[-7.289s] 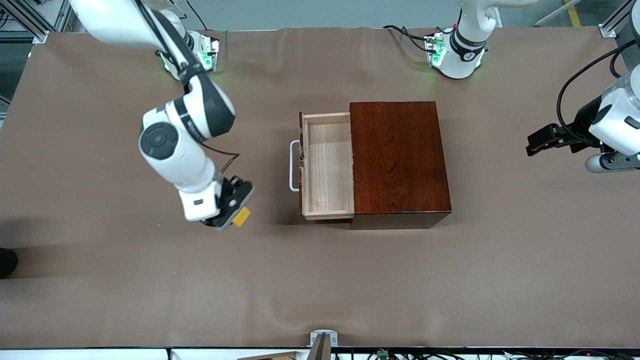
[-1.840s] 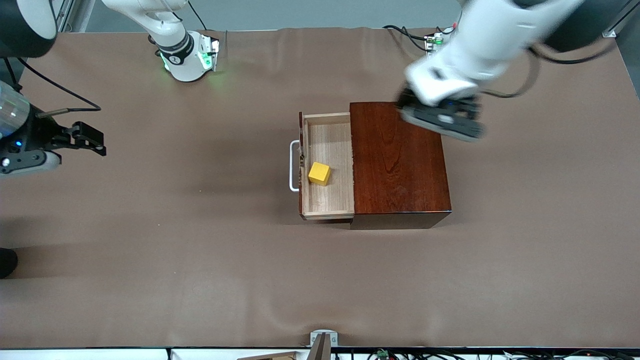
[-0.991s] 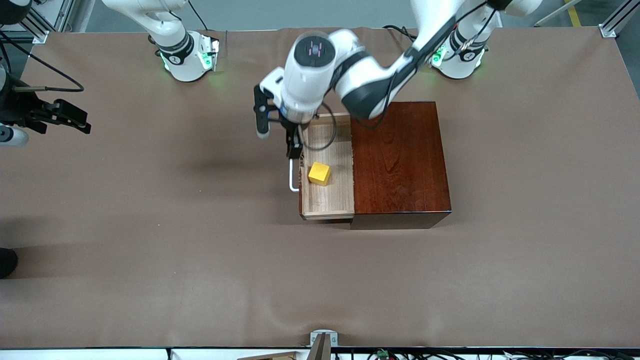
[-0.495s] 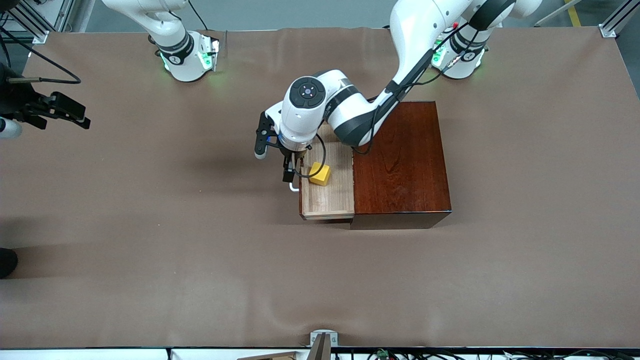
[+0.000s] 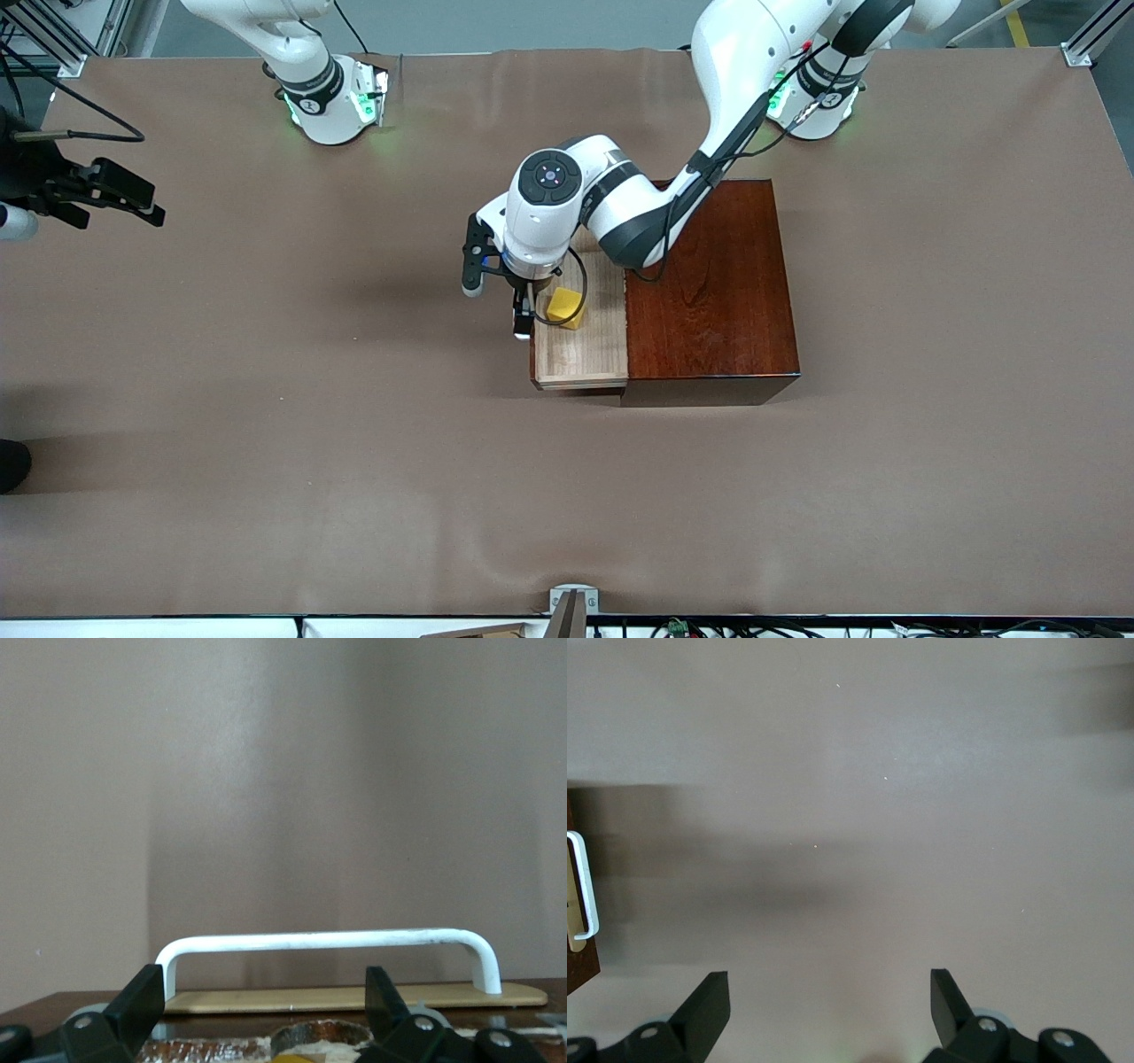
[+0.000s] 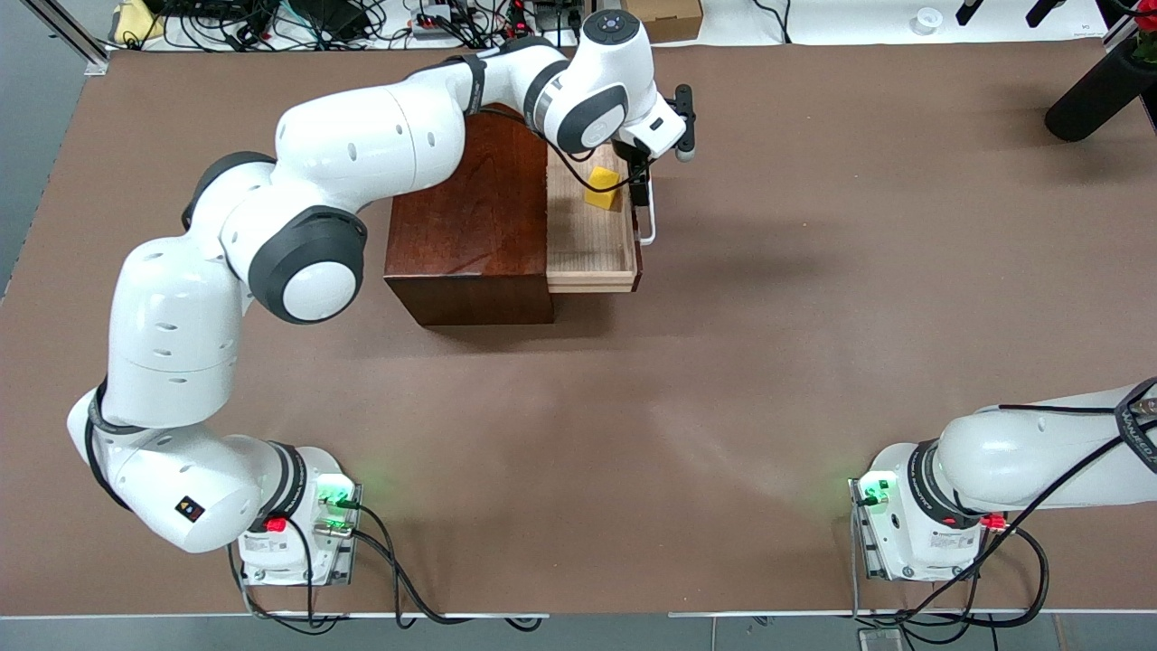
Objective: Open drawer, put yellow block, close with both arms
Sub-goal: 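Push the drawer shut with the left gripper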
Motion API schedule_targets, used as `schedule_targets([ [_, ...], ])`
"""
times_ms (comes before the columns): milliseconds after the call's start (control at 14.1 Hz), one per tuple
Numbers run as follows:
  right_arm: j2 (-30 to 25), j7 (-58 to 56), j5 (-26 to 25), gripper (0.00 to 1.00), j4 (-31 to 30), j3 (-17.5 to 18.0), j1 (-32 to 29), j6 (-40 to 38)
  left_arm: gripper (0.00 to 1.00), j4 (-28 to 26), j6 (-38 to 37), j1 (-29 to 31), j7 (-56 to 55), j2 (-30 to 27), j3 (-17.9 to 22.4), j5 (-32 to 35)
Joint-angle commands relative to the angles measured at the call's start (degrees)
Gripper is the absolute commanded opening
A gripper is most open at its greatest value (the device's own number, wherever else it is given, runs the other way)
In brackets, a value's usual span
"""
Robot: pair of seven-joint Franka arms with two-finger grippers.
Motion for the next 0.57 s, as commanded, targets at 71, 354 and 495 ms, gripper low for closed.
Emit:
schedule_targets([
  [71, -0.5, -0.2, 0.6, 1.0, 1.3, 0.4, -1.2, -3.4, 1.0, 1.7, -4.6, -1.6, -5.9, 0.3, 2.5, 1.6],
  [354, -0.4, -0.3, 0.1, 1.0, 2.2, 0.4, -1.3, -3.1, 1.0, 1.8, -8.3, -6.0, -7.9, 0.1, 8.4, 1.5],
  [495, -0.2, -0.3, 0.0, 1.0, 2.3, 0.4, -1.4, -2.8, 1.0, 1.9, -11.5, -8.5, -8.0, 0.1, 11.4, 1.5],
])
